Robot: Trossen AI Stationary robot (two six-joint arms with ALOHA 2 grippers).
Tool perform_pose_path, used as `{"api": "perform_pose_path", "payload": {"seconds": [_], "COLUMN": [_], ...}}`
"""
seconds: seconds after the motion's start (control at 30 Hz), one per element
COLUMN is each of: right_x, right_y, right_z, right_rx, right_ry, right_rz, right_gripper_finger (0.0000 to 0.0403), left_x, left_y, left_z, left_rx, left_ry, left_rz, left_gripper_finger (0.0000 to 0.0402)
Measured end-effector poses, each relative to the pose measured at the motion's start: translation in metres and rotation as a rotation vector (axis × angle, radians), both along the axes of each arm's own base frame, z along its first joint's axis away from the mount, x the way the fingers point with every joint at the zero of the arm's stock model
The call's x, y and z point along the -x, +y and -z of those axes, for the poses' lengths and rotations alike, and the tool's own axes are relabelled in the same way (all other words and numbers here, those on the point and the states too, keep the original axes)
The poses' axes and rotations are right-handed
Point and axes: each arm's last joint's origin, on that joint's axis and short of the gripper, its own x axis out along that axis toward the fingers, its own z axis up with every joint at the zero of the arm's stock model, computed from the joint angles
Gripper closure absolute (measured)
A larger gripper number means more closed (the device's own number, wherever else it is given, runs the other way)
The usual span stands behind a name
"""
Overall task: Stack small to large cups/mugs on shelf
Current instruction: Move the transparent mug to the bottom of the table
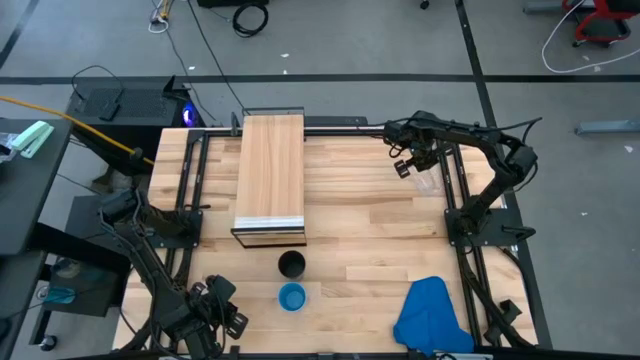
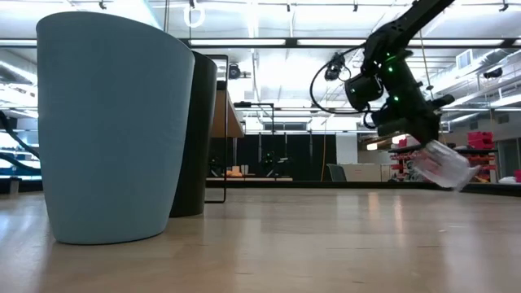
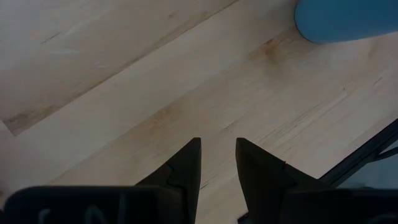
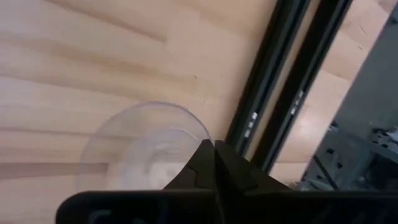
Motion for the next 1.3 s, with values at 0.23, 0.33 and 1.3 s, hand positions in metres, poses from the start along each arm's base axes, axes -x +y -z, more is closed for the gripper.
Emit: {"api": "perform_pose_path", "payload": {"seconds": [0.23,0.33,1.3], "right_x": [-0.018,-0.028,-0.095], "right_y": [-0.01,-0.015,0.142], "right_z": [-0.032,-0.051,-0.12], "right_rx": [0.068,0.092,0.286], "right_ry": [-0.133,-0.235,-0.638], "right_rz": [-0.012,-0.03,-0.408], "right_gripper_finger": [0.04,0.04,0.04], "left_x": [0.0,0.0,0.001], "left_y": [0.0,0.0,0.002], "left_z": [0.0,0.0,0.0], "left_rx": [0.0,0.0,-0.026], "left_ry": [0.0,0.0,0.014], "left_rz": [0.0,0.0,0.0], "left_gripper_finger": [0.0294,0.0294,0.0294]}}
